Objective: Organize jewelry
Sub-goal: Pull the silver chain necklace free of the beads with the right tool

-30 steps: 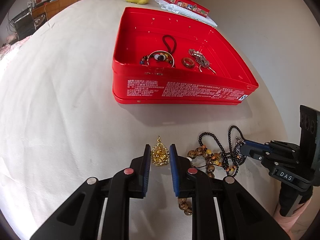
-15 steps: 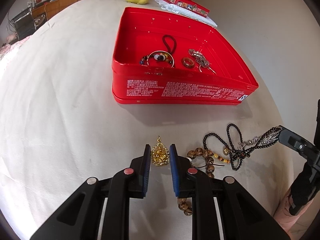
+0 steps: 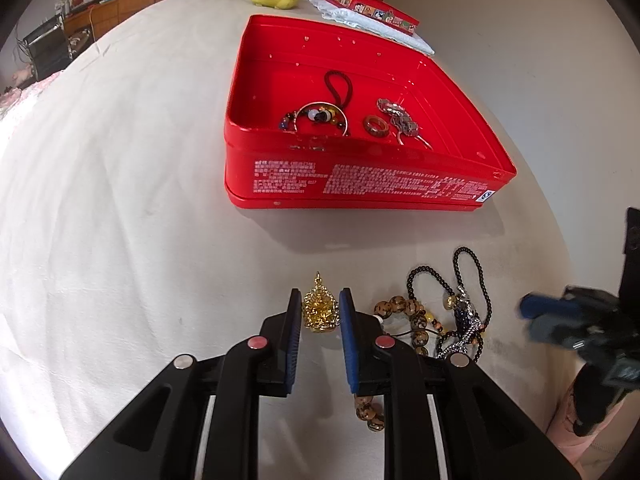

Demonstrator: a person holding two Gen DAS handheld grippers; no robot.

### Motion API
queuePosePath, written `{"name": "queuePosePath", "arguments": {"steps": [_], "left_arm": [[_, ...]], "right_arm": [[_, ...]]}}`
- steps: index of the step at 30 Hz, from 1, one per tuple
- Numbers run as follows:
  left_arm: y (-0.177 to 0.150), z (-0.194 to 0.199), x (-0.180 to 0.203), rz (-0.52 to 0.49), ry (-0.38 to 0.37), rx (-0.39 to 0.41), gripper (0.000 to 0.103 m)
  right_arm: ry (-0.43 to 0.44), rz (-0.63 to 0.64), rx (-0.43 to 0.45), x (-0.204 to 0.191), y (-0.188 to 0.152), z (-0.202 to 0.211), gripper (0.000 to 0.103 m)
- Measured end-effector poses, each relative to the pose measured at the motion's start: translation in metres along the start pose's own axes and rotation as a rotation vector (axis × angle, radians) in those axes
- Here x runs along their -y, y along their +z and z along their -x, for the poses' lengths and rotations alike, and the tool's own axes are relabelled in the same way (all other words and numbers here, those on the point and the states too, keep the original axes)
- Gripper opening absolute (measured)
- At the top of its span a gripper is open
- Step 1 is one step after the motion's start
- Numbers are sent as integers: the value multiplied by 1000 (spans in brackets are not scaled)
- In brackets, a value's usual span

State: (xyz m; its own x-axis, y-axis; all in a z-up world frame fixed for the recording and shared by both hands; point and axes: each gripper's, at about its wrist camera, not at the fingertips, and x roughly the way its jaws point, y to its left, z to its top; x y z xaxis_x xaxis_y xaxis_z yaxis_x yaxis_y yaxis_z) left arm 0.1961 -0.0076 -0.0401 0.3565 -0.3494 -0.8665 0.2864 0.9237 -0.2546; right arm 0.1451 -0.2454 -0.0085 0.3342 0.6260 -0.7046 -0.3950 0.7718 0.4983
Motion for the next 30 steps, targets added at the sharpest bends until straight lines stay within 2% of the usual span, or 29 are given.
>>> {"name": "queuePosePath", "arguments": {"steps": [4, 11, 17, 21, 25, 26, 27, 30], "left_arm": [[0, 0, -1, 1, -2, -2, 19], [1, 1, -2, 0, -6, 1, 19], [1, 0, -1, -2, -3, -4, 19], [2, -1, -2, 3, -4, -14, 19], [3, -4, -3, 9, -4, -21, 19], [3, -4, -4, 12, -4, -23, 19], [3, -4, -5, 16, -6, -25, 19], [4, -3, -7, 26, -1, -17, 19]], "right_arm": [[-60, 4, -78, 0, -10, -22, 18], [-88, 25, -133, -9, -23, -31, 18], [-98, -68, -198, 3, -30, -50, 15], [-156, -55, -183, -4, -30, -54, 14], [-201, -39, -147, -10, -29, -56, 8], [-195, -45, -136, -9, -27, -54, 8], [-144, -62, -112, -8, -26, -48, 8], [-77, -92, -59, -7, -22, -34, 8]]}}
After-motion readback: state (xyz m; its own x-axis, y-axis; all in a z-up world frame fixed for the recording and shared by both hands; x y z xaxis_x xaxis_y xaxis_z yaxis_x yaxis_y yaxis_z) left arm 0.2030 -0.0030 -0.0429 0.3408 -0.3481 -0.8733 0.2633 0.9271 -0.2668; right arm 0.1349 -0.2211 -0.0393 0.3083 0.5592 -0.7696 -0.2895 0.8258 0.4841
